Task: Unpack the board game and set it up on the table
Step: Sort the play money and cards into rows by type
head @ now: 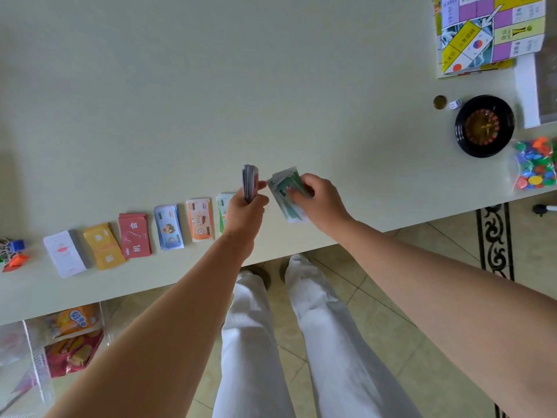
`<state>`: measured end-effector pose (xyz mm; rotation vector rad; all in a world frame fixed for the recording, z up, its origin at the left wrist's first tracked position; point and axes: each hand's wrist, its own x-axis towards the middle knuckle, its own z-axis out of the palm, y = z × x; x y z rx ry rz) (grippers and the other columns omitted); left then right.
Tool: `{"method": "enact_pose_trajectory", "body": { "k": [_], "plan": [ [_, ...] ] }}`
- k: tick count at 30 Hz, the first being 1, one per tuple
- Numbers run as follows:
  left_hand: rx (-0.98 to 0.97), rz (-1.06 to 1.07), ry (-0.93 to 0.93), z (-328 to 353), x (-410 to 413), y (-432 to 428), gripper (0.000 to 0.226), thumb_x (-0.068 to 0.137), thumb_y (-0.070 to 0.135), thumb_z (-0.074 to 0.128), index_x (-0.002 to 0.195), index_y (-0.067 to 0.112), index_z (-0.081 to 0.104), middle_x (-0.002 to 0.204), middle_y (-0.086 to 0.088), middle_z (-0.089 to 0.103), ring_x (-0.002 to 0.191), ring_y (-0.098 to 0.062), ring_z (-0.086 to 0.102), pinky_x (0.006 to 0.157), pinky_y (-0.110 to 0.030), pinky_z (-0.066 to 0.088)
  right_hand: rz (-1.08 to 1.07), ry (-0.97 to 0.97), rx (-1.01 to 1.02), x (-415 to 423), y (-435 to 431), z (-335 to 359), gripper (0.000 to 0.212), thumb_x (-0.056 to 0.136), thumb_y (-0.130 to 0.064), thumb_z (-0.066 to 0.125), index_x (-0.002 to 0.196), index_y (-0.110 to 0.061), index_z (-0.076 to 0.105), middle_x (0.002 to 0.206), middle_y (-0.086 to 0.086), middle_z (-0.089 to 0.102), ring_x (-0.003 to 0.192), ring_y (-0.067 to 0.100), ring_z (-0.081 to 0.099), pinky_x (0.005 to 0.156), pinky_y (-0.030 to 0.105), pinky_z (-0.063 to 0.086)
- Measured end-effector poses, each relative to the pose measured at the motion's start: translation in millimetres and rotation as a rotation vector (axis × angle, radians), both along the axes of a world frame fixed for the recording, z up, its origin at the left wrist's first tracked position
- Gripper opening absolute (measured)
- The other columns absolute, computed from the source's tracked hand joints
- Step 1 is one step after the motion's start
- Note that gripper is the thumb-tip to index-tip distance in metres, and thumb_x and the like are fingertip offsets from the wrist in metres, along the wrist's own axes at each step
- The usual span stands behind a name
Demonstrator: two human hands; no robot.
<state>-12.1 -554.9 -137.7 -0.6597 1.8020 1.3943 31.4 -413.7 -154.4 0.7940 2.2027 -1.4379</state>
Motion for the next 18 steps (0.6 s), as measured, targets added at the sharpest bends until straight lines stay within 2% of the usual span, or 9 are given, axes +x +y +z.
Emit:
{"method": "enact_pose_trajectory", "body": {
  "k": [2,3,5,9,13,18],
  "plan": [
    [-0.048,-0.026,0.032,-8,-1,0,0.024,0.086,0.004,0.053,0.103,0.020,0.058,0.078,0.001,0.050,0.070,-0.014,0.042,0.068,-0.027,0.038,0.225,0.192,0.391,1,3,-11,0.010,0.091,-0.016,0.058,0.084,-0.009,0.057,0.081,0.005,0.060,0.068,0.016,0.050,0.051,0.020,0.031],
    [-0.070,-0.043,0.050,-10,-1,0,0.023,0.086,0.004,0.054,0.103,0.019,0.055,0.076,0.001,0.046,0.067,-0.013,0.040,0.063,-0.026,0.036,0.307,0.260,0.508,0,4,-14,0.008,0.089,-0.014,0.061,0.084,-0.008,0.058,0.080,0.005,0.060,0.069,0.017,0.050,0.052,0.020,0.029],
    [-0.103,-0.088,0.096,-17,-3,1,0.022,0.086,0.004,0.055,0.104,0.018,0.053,0.071,0.001,0.043,0.061,-0.012,0.038,0.055,-0.023,0.034,0.426,0.361,0.635,-4,5,-23,0.007,0.082,-0.009,0.068,0.084,-0.007,0.062,0.078,0.006,0.061,0.069,0.021,0.055,0.054,0.024,0.035],
    [-0.123,-0.178,0.200,-36,-5,5,0.029,0.087,0.004,0.056,0.112,0.019,0.056,0.067,0.004,0.041,0.056,-0.010,0.038,0.048,-0.016,0.037,0.516,0.417,0.707,-12,3,-43,0.008,0.076,-0.003,0.071,0.081,-0.006,0.065,0.073,0.008,0.059,0.064,0.025,0.056,0.053,0.028,0.039],
    [-0.148,-0.267,0.235,-54,-3,12,0.030,0.084,0.006,0.060,0.112,0.016,0.059,0.069,0.002,0.045,0.062,-0.015,0.042,0.056,-0.028,0.038,0.547,0.375,0.716,-11,0,-57,0.011,0.073,-0.001,0.071,0.076,-0.007,0.062,0.070,0.008,0.056,0.063,0.025,0.056,0.053,0.026,0.037],
    [-0.150,-0.293,0.253,-61,2,15,0.028,0.084,0.005,0.060,0.111,0.013,0.060,0.064,0.005,0.042,0.057,-0.014,0.039,0.052,-0.026,0.036,0.534,0.258,0.699,0,12,-62,0.020,0.073,-0.015,0.075,0.087,-0.011,0.062,0.083,0.006,0.057,0.070,0.023,0.057,0.055,0.026,0.038]
  ]
}}
